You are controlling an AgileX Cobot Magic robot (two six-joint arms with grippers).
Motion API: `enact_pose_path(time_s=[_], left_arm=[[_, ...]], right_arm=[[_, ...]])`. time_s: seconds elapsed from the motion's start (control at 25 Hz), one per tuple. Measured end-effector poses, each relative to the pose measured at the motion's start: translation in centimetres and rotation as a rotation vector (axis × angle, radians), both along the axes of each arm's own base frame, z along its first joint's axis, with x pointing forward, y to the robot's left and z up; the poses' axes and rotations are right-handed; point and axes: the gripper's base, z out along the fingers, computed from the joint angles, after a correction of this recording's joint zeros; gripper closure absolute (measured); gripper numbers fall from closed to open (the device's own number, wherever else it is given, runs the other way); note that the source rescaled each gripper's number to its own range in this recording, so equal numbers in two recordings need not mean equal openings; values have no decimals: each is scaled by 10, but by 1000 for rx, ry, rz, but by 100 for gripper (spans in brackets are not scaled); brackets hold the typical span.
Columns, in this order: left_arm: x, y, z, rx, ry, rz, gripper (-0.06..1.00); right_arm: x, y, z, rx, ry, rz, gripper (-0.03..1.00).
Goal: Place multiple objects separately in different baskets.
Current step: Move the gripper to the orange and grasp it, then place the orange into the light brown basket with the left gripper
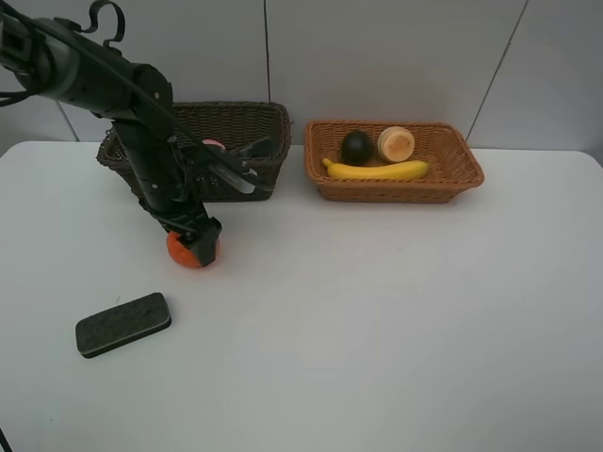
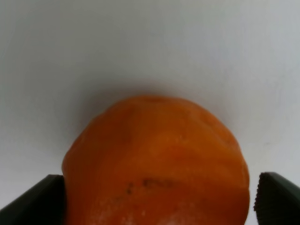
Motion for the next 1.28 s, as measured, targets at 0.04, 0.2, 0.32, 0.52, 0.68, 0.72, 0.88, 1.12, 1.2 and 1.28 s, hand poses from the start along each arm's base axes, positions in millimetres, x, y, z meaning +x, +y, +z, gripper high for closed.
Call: enact_pose_path(time_s=[0.04,0.2,0.32,0.52,0.68,0.72,0.88,1.12,1.2,1.28], left_arm=[[0,0,0,0,0,0,26],[0,0,0,-2,1,2,30],[0,0,0,-2,0,-6,30],[2,-1,2,-5,-7,-10,30],[9,-7,20,-26,-22,-9,30],[11,-9,30,-39,-40,-10,30],[19,-23,87,-141,-172,-2,30],[28,-62,170,-316,-412,-51,30],[33,-77,188,-368,-505,-72,30],[40,-91,198,-418,-588,-84,30]], right_arm=[[0,0,0,0,0,0,-2],[0,0,0,0,0,0,-2],[0,0,0,0,0,0,-2],[0,0,0,0,0,0,-2],[0,0,0,0,0,0,-2],[0,0,0,0,0,0,-2],[0,0,0,0,0,0,-2],[0,0,0,0,0,0,-2],[0,0,0,0,0,0,-2],[0,0,0,0,0,0,-2]])
